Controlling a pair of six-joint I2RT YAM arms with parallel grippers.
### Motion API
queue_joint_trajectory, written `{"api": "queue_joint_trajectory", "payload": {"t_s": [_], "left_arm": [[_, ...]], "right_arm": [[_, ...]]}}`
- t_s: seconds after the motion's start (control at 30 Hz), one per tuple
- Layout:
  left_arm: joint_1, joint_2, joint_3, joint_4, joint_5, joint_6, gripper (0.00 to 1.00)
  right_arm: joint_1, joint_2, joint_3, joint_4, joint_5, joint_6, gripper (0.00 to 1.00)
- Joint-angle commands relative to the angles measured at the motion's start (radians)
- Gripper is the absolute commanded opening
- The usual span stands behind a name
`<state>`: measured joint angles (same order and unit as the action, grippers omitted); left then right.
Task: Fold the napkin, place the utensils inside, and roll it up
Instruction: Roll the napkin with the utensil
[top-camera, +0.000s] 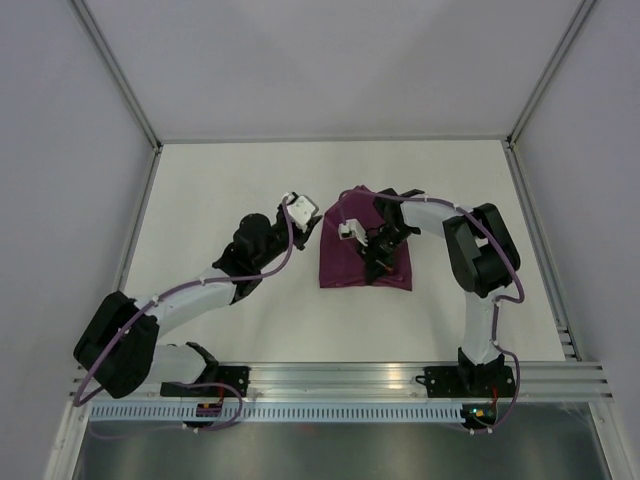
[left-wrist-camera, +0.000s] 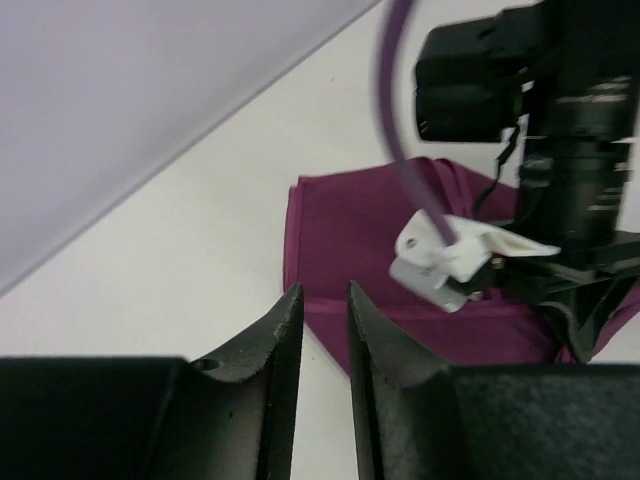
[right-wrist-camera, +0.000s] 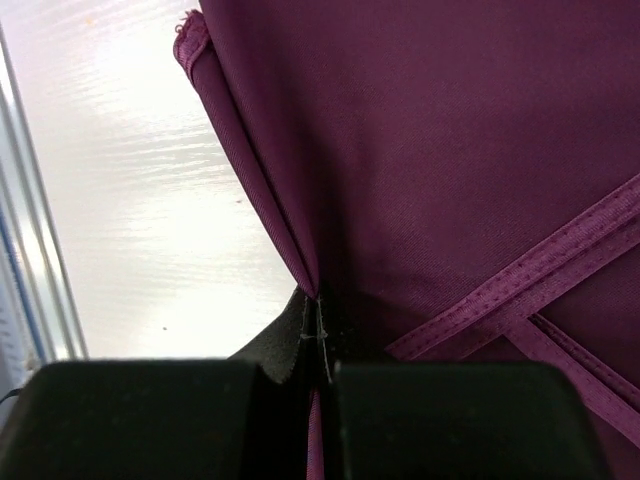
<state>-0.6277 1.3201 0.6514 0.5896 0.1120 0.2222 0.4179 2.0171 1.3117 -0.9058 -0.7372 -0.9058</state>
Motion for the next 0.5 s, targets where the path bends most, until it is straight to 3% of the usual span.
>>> {"api": "queue_joint_trajectory", "payload": {"t_s": [0.0, 0.23, 0.47], "left_arm": [[-0.067, -0.059, -0.013, 0.053, -0.002, 0.153, 0.3], [-0.308, -0.033, -0.042, -0.08, -0.104, 0.436, 0.38], [-0.44, 0.096, -0.053, -0.116, -0.129, 0.586, 0.43]], "right_arm": [[-0.017, 0.066, 0.049, -0.131, -0.059, -0.062, 0.0], [-0.044, 0.157, 0.164, -0.258, -0.09, -0.082, 0.01], [-0.057, 0.201, 0.193, -0.286, -0.087, -0.082, 0.01]]}}
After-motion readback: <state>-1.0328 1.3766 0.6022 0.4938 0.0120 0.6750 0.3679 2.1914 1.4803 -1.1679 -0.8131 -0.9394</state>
